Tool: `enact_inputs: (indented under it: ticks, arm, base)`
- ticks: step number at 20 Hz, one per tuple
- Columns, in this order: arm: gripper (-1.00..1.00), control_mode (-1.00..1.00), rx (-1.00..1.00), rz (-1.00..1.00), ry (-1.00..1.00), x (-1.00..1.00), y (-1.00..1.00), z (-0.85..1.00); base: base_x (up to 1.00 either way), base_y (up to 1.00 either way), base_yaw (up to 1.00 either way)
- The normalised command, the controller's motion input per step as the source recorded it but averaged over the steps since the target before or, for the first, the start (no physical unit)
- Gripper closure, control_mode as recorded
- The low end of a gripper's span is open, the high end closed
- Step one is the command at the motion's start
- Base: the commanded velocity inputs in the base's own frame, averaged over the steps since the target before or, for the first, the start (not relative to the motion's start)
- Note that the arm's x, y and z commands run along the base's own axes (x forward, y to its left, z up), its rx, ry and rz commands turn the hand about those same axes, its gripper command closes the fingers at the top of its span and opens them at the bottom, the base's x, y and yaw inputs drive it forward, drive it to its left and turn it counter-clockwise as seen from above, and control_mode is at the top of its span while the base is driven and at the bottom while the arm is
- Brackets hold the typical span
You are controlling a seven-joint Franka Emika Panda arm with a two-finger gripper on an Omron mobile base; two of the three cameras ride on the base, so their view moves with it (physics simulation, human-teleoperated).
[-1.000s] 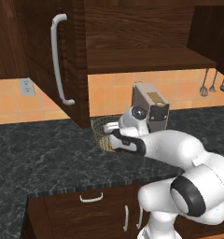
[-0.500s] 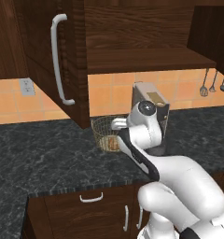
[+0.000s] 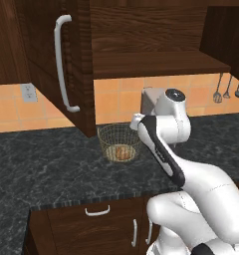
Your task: Open the cabinet, pick up the bread from the cabinet and place it in the basket. Then move the basket to the dining counter.
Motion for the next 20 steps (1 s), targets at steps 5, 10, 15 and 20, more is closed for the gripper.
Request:
enact_inputs:
  ticks: [5,10,15,20]
  arm:
    - [-1.00,-1.00,0.06,-0.17,0.09,-0.10,0.18,0.00]
    - [-1.00,-1.00,-0.02,-0.44,0.18,0.00,0.00,0.00]
    - [-1.00,-1.00,0.09,-0.08,0.16,0.17,0.02,-0.12]
    - [-1.00,-1.00,0.12,0.00,0.02,0.24,0.00,-0.35]
  base:
    - [0.00,0.00,0.00]
    - [0.00,0.00,0.00]
    - [0.00,0.00,0.00]
    - [0.00,0.00,0.00]
